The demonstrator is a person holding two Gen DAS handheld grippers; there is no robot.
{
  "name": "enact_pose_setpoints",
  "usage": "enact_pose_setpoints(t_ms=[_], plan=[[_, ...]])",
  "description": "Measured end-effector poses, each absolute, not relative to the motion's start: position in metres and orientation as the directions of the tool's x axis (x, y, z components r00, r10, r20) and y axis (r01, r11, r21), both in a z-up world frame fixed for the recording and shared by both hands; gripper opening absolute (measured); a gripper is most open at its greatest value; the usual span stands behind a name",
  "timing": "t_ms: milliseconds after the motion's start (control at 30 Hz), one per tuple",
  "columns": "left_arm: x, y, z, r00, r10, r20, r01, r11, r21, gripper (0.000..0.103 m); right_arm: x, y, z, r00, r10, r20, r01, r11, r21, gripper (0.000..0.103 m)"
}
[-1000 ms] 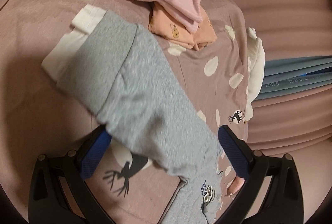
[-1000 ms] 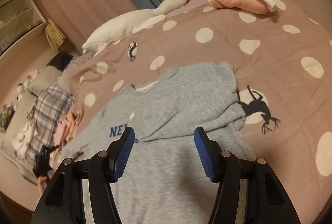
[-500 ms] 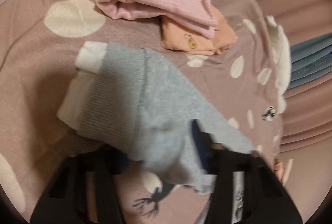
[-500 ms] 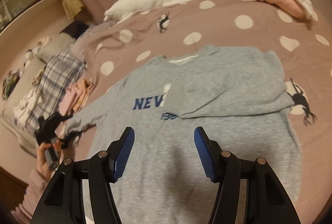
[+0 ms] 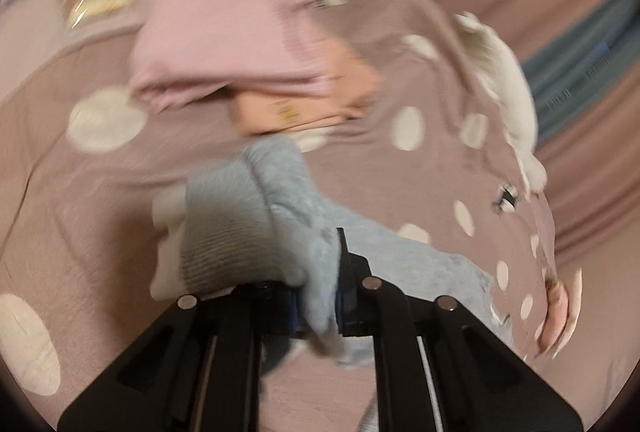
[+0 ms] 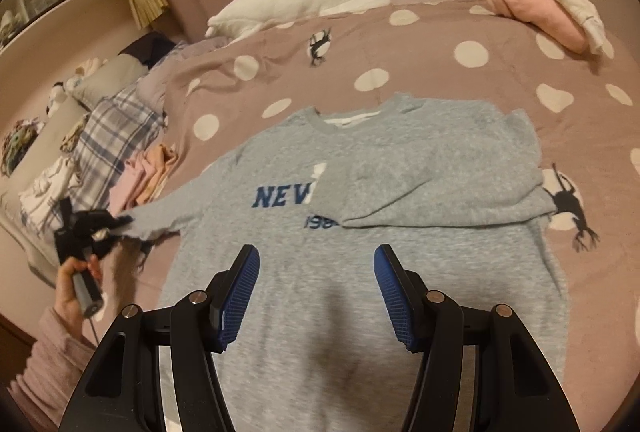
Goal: Fold small clothes
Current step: 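Grasp the other sleeve cuff with the left gripper and fold it across, then grasp the sweatshirt side edge with the right gripper and fold it inward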
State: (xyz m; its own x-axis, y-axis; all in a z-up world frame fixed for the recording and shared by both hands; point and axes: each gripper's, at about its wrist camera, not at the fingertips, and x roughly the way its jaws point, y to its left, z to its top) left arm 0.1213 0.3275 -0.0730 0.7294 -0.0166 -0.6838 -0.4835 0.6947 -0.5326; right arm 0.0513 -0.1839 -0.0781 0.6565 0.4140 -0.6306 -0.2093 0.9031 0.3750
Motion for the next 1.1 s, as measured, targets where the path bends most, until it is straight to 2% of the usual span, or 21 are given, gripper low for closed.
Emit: enact_pose_setpoints(t_ms=[33, 300, 400, 533, 600, 633, 667, 700, 733, 800, 833, 933, 1033, 1100], plan=[[0.125, 0.317, -0.064, 0.739, -0.012, -0.673, -0.458, 0.724, -0.516, 0.006, 0.051, -0.187, -0.079, 0.657, 0.412, -0.631, -0.203, 0.903, 0.378, 0.059], [0.16, 0.221, -0.024, 0.771, -0.029, -0.636, -0.266, 0.894, -0.362, 0.006, 0.047, -0.214, -0.085, 0.671, 0.397, -0.626, -0.153, 0.901, 0.407, 0.059], [0.17, 0.183, -0.023, 0.763, -0.077, -0.642, -0.181, 0.928, -0.327, 0.006, 0.044, -0.225, -0.086, 0.681, 0.39, -0.62, -0.137, 0.9, 0.415, 0.059], [0.177, 0.119, -0.022, 0.753, -0.136, -0.644, -0.013, 0.975, -0.221, 0.007, 0.042, -0.237, -0.089, 0.684, 0.383, -0.62, -0.114, 0.897, 0.428, 0.059], [0.189, 0.089, -0.036, 0.665, -0.229, -0.711, 0.115, 0.972, -0.206, 0.022, 0.043, -0.241, -0.091, 0.685, 0.379, -0.622, -0.102, 0.895, 0.433, 0.059], [0.194, 0.074, -0.047, 0.62, -0.224, -0.752, 0.14, 0.975, -0.175, 0.035, 0.044, -0.243, -0.092, 0.682, 0.38, -0.625, -0.093, 0.893, 0.441, 0.059], [0.196, 0.067, -0.055, 0.609, -0.194, -0.769, 0.139, 0.981, -0.137, 0.053, 0.045, -0.244, -0.094, 0.675, 0.383, -0.63, -0.082, 0.888, 0.453, 0.059], [0.197, 0.061, -0.063, 0.602, -0.161, -0.782, 0.139, 0.986, -0.096, 0.06, 0.046, -0.246, -0.095, 0.671, 0.388, -0.632, -0.077, 0.884, 0.46, 0.059], [0.195, 0.06, -0.068, 0.599, -0.16, -0.785, 0.141, 0.986, -0.094, 0.062, 0.046, -0.246, -0.096, 0.666, 0.392, -0.634, -0.074, 0.881, 0.466, 0.059], [0.191, 0.07, -0.073, 0.579, -0.221, -0.785, 0.147, 0.975, -0.165, 0.063, 0.045, -0.245, -0.097, 0.663, 0.395, -0.636, -0.083, 0.883, 0.463, 0.059], [0.189, 0.072, -0.073, 0.573, -0.234, -0.785, 0.145, 0.972, -0.184, 0.067, 0.045, -0.243, -0.097, 0.659, 0.395, -0.64, -0.091, 0.887, 0.454, 0.059], [0.167, 0.097, -0.065, 0.61, -0.272, -0.744, 0.13, 0.961, -0.244, 0.074, 0.049, -0.239, -0.097, 0.646, 0.394, -0.653, -0.108, 0.895, 0.433, 0.06], [0.139, 0.135, -0.06, 0.65, -0.275, -0.709, 0.046, 0.945, -0.324, 0.075, 0.056, -0.23, -0.097, 0.634, 0.408, -0.657, -0.139, 0.896, 0.422, 0.06], [0.117, 0.167, -0.064, 0.675, -0.234, -0.7, -0.047, 0.933, -0.357, 0.076, 0.063, -0.213, -0.094, 0.619, 0.419, -0.664, -0.195, 0.901, 0.387, 0.06]])
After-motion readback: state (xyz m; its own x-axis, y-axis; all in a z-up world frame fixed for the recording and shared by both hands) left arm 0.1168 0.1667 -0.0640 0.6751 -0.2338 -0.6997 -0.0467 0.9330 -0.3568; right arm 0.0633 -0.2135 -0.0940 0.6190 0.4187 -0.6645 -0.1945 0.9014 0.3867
